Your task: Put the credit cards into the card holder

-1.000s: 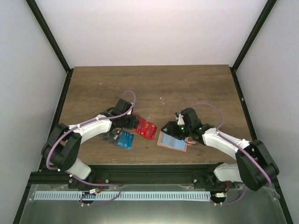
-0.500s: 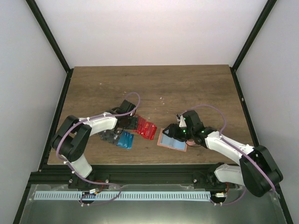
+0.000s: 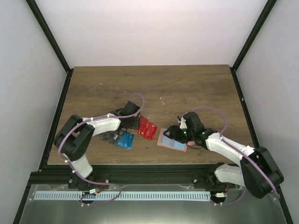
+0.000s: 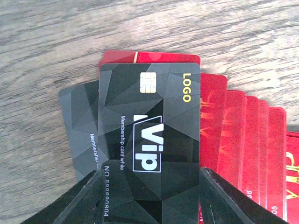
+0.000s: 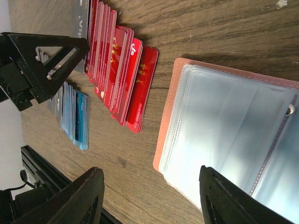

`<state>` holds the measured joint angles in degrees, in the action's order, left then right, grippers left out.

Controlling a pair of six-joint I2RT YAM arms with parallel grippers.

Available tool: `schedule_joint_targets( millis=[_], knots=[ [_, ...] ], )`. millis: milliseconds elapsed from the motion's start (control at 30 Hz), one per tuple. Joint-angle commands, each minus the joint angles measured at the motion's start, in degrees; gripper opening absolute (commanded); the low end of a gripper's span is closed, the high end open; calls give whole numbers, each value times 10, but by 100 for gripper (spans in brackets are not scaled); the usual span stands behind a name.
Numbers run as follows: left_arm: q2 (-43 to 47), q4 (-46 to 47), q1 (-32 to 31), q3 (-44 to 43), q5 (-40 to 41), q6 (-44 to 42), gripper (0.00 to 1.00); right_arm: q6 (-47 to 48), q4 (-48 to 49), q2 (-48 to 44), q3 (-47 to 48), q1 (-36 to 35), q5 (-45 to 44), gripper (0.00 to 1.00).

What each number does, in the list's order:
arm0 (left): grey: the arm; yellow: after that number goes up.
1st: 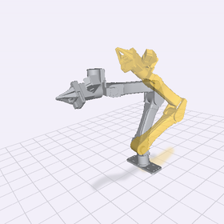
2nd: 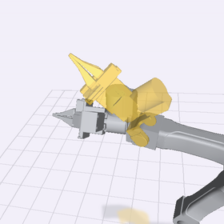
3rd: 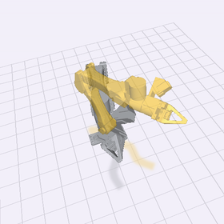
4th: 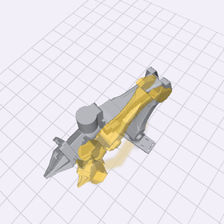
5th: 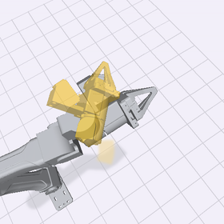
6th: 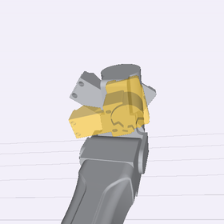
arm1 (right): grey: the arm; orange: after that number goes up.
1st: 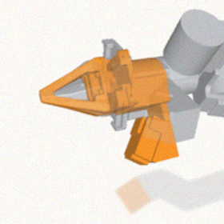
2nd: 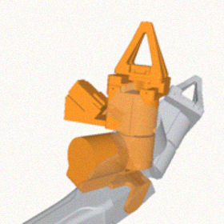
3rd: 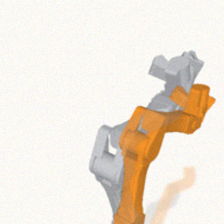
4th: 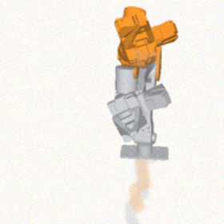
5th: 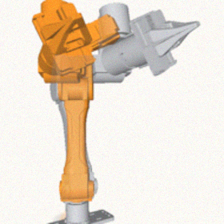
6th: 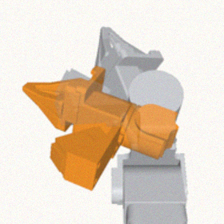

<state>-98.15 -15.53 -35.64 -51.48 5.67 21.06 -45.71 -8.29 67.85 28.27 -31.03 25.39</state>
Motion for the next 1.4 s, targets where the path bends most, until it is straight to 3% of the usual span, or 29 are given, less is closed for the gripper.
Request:
schedule_joint_targets(
  millis=[0, 267, 700, 1167, 1367],
  knots=[
    [-28, -24, -16, 7, -7, 14, 53, 1, -4, -12, -1, -5, -8, 58],
    [-3, -23, -31, 11, -15, 24, 48, -2, -6, -17, -2, -5, -9, 57],
    [40, 13, -36, 40, -194, 7, 48, -8, -9, -30, -10, -5, -6, 57],
    [120, 2, -99, 121, -163, 6, 48, -21, 2, -36, -28, -5, 3, 57],
    [137, 11, -122, 140, -164, 20, 48, -45, 60, -30, -48, -6, 47, 56]
  ],
)
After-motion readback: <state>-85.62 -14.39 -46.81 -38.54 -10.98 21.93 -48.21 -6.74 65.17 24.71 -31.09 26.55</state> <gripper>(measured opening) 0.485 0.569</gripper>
